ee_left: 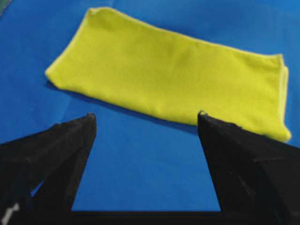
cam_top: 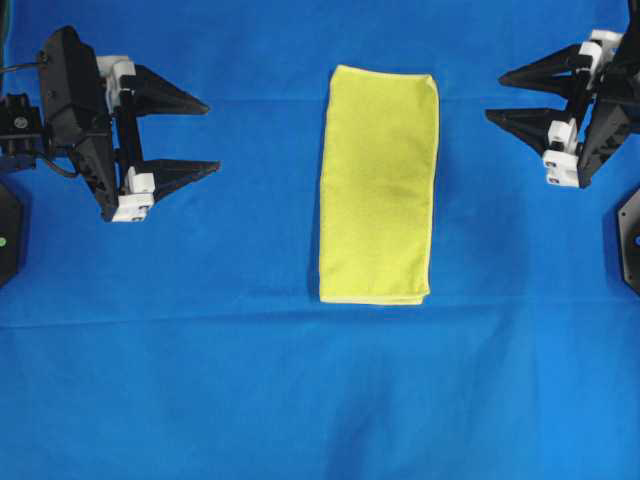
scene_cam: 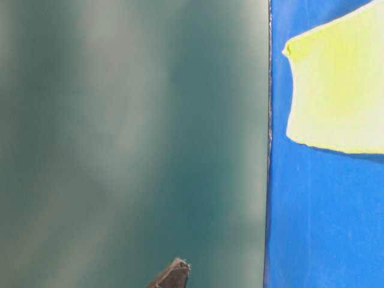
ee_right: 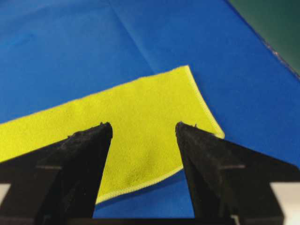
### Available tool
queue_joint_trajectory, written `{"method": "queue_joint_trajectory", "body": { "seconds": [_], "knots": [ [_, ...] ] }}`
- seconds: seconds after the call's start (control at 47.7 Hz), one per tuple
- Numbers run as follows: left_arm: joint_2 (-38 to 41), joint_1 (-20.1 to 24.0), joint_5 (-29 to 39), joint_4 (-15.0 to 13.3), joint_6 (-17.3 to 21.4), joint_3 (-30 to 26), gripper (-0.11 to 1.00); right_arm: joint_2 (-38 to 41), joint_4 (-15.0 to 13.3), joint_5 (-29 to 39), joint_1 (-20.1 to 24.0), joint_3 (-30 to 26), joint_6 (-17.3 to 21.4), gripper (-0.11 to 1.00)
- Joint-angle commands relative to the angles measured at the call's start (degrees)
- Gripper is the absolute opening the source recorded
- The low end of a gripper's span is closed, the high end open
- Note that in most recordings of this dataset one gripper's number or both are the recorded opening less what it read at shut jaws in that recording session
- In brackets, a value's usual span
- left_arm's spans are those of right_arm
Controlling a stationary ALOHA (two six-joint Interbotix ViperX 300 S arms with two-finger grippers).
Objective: Fold the yellow towel.
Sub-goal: 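Open both grippers and pull them back from the towel, then move both grippers to the towel's top corners and grasp them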
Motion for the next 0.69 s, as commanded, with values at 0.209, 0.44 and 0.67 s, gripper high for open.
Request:
{"method": "queue_joint_trajectory", "body": {
  "seconds": [0.209, 0.44, 0.67],
  "knots": [
    [3.4, 0.3, -1.2, 0.1, 0.1, -3.3, 0.82, 3.3, 0.3, -2.2, -0.4, -2.3, -0.1, 0.6],
    [12.8, 2.8, -3.7, 0.1, 1.9, -9.8, 0.82, 13.7, 0.0, -1.8, -5.0, -7.4, -0.5, 0.6],
    [25.6, 7.0, -3.7, 0.1, 2.6, -18.6, 0.82, 26.5, -2.3, 1.4, -9.1, -14.3, -1.0, 0.6]
  ]
}}
